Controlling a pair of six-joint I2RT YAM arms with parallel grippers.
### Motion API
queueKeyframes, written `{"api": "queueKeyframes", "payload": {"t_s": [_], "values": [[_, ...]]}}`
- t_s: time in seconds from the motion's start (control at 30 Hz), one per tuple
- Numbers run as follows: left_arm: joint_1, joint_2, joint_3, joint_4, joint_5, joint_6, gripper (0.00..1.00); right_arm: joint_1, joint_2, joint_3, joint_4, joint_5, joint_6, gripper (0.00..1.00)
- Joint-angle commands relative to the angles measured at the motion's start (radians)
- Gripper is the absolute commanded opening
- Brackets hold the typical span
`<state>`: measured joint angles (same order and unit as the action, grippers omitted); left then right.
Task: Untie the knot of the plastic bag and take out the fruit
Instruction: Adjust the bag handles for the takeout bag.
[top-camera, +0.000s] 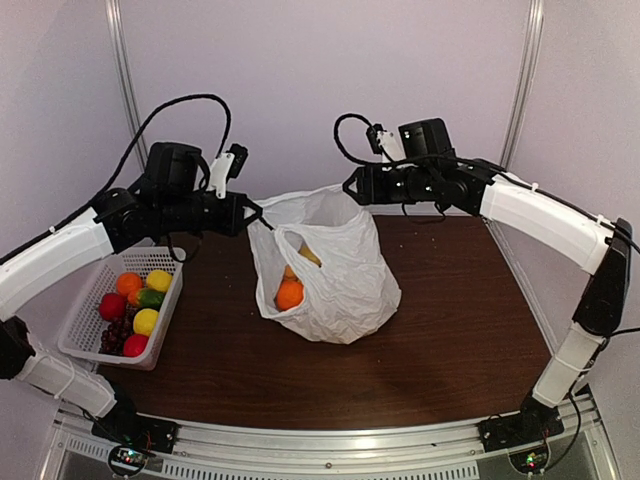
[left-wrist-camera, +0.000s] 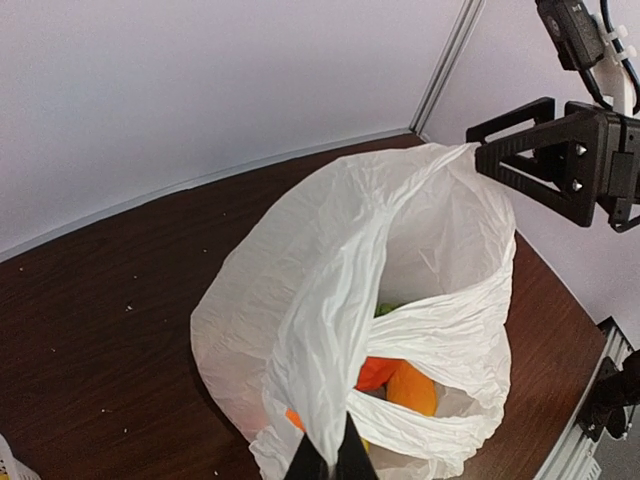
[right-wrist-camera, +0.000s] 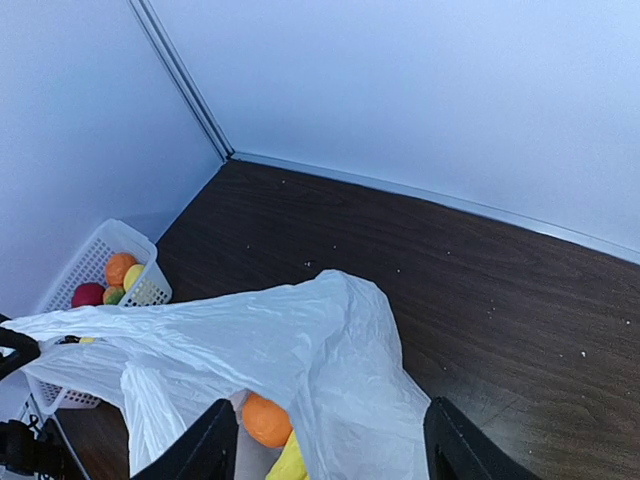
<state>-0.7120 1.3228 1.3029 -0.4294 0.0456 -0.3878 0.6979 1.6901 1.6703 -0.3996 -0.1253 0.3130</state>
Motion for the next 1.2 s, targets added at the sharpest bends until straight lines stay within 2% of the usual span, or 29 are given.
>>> {"api": "queueKeyframes", "payload": {"t_s": [0.0,0.13,0.27,0.57,0.77,1.0,1.17], "values": [[0.006,-0.04,-0.038,0.045,0.057,-0.051,0.0,0.039,-0.121,0.004,-0.085,0.076,0.035,0.66],[0.006,-0.071,-0.066,0.076,0.087,-0.076,0.0,0.128,-0.202,-0.039,-0.126,0.142,0.039,0.67],[0.006,-0.097,-0.092,0.104,0.115,-0.09,0.0,0.247,-0.222,-0.046,-0.195,0.244,0.041,0.64],[0.01,-0.107,-0.121,0.127,0.122,-0.092,0.0,0.446,-0.083,0.0,-0.168,0.291,0.095,0.52],[0.011,-0.111,-0.136,0.146,0.133,-0.112,0.0,0.474,0.056,0.082,-0.175,0.331,0.089,0.51],[0.011,-0.124,-0.145,0.153,0.133,-0.124,0.0,0.472,0.201,0.243,-0.284,0.425,0.032,0.54],[0.011,-0.13,-0.152,0.153,0.134,-0.13,0.0,0.457,0.269,0.294,-0.325,0.445,0.017,0.55]]}}
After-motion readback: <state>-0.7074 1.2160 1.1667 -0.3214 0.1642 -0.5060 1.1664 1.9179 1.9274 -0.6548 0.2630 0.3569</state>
